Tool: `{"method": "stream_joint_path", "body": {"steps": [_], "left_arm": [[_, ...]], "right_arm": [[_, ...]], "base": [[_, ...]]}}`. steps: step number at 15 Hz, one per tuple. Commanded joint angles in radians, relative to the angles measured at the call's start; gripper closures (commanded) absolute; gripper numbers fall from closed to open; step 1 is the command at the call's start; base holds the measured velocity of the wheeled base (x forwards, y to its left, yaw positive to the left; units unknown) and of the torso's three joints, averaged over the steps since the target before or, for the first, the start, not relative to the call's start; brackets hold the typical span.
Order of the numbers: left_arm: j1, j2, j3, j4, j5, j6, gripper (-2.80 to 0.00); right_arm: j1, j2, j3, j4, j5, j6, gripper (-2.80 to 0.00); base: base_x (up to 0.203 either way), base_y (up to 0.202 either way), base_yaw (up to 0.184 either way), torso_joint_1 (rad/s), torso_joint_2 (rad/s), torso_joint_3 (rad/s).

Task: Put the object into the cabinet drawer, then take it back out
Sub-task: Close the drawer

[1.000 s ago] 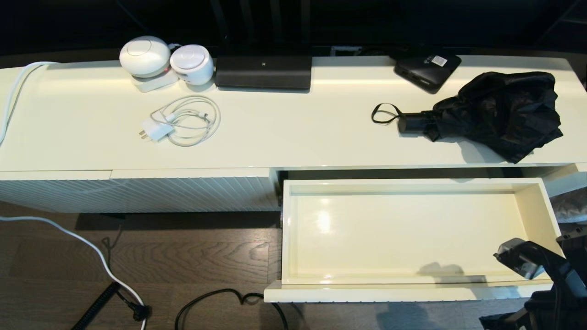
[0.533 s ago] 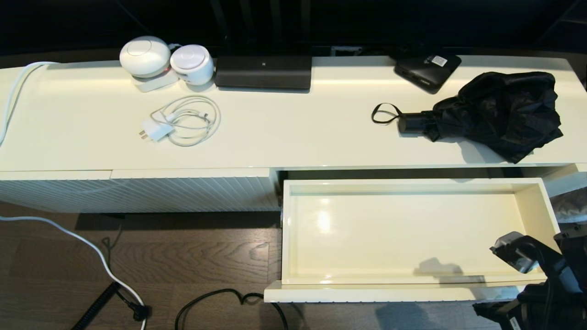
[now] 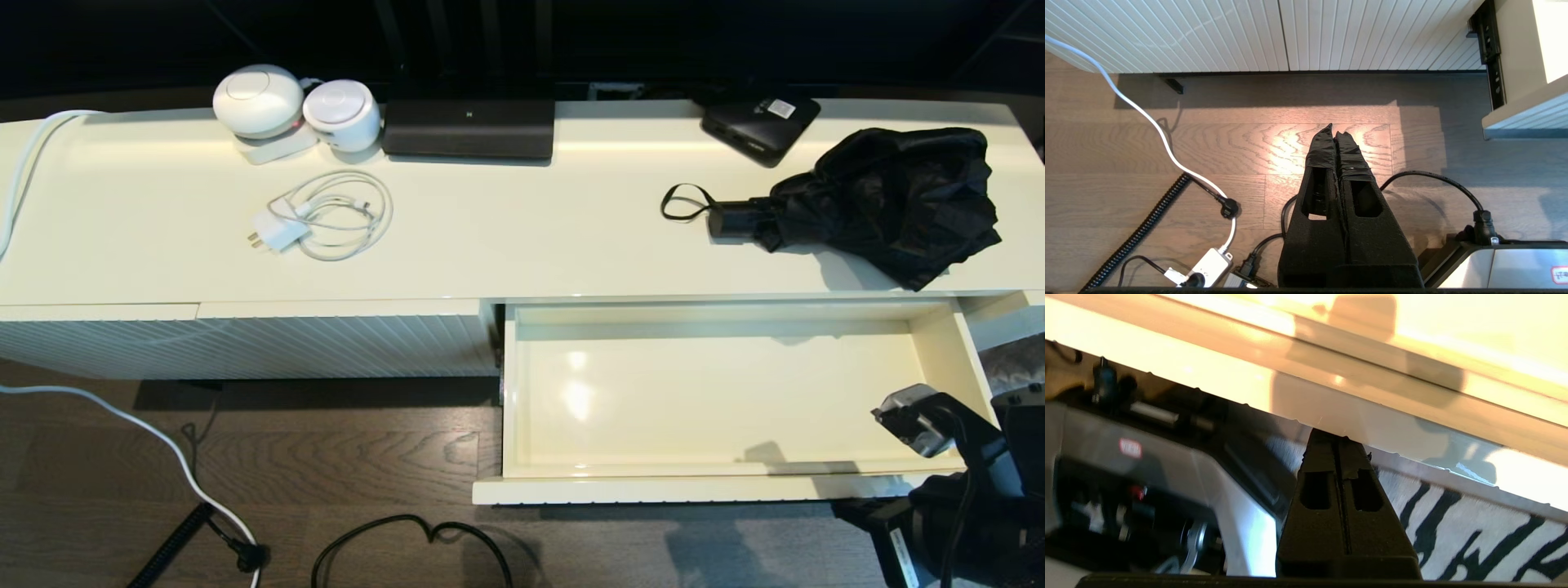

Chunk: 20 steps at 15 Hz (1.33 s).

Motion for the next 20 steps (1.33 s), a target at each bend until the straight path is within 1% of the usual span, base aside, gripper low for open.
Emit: {"method": "stream_joint_path", "body": {"steps": [1, 4, 11, 14, 18, 20], "left_arm": [[0.001, 0.0, 0.001, 0.0, 0.0, 0.0, 0.0], [0.001, 0.0, -0.001, 0.0, 0.0, 0.0, 0.0], [0.001, 0.0, -0.001, 0.0, 0.0, 0.0, 0.0], [0.001, 0.0, 0.0, 0.0, 0.0, 0.0, 0.0], [-0.001, 0.0, 0.001, 0.0, 0.0, 0.0, 0.0], [0.001, 0.0, -0.001, 0.0, 0.0, 0.0, 0.0]], "right_arm": [[0.001, 0.002, -0.001, -0.045, -0.024, 0.0, 0.0], [-0.001, 0.004, 0.015, -0.125, -0.057, 0.001, 0.0], [-0.01, 0.024, 0.06, -0.298, -0.061, 0.008, 0.0], [-0.015, 0.048, 0.108, -0.42, -0.061, 0.008, 0.0], [-0.063, 0.108, 0.134, -0.535, -0.059, 0.011, 0.0], [-0.071, 0.134, 0.135, -0.589, -0.059, 0.012, 0.0]], "base": [[0.0, 0.0, 0.0, 0.0, 0.0, 0.0], [0.0, 0.0, 0.0, 0.0, 0.0, 0.0], [0.0, 0.0, 0.0, 0.0, 0.0, 0.0], [0.0, 0.0, 0.0, 0.0, 0.0, 0.0], [0.0, 0.0, 0.0, 0.0, 0.0, 0.0], [0.0, 0.0, 0.0, 0.0, 0.0, 0.0]]}}
